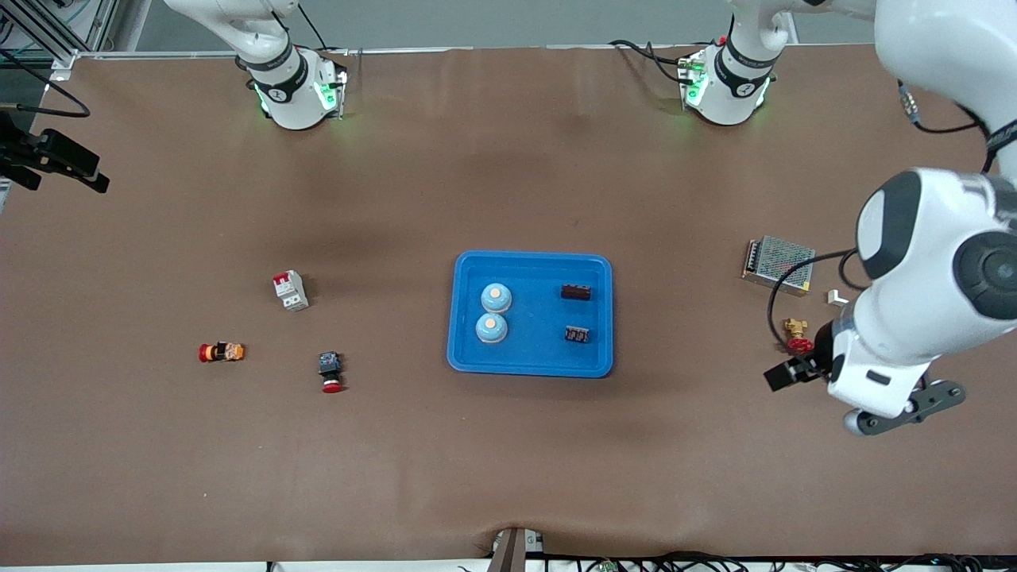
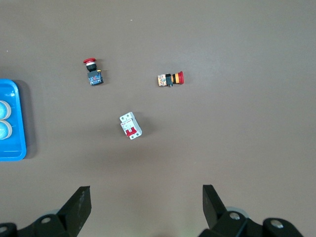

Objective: Place electrolytic capacitor and blue bell in tray

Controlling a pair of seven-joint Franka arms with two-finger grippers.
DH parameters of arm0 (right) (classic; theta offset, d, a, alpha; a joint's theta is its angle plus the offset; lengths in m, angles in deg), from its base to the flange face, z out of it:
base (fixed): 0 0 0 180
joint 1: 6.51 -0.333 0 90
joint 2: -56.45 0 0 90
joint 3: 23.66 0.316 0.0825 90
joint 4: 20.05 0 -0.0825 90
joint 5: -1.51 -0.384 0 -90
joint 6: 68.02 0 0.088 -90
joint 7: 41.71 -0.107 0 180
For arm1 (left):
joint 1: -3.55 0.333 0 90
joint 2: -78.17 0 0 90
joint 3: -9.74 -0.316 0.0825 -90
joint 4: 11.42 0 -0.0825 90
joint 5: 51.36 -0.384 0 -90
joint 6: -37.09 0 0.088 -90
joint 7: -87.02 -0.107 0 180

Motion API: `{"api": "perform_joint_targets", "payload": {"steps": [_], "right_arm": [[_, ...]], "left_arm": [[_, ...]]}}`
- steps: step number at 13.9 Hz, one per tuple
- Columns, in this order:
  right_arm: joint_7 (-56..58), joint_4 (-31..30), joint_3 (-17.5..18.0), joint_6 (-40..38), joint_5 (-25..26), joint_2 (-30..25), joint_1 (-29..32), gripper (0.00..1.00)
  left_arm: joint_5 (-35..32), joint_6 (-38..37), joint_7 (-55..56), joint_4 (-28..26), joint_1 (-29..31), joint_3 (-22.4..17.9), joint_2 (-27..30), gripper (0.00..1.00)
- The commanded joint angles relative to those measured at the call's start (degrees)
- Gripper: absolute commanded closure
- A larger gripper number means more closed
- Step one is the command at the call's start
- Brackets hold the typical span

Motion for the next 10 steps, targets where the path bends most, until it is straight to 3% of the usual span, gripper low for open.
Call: {"api": "perform_joint_targets", "payload": {"steps": [1, 5, 10], "right_arm": [[0.15, 0.74, 1.01, -0.06, 0.61, -0.76, 1.25, 0.00], [0.15, 1.98, 1.01, 0.02, 0.61, 0.03, 1.25, 0.00], [0.15, 2.50, 1.01, -0.24, 0.61, 0.03, 1.87, 0.00]], "left_arm": [[1.08, -3.70, -11.74, -1.97, -2.00, -4.03, 6.14, 0.00], [3.17, -9.24, -18.38, -3.28, -1.83, -4.48, 12.12, 0.00], [5.56, -10.83, -16.01, -4.07, -2.09, -4.39, 13.53, 0.00]]}}
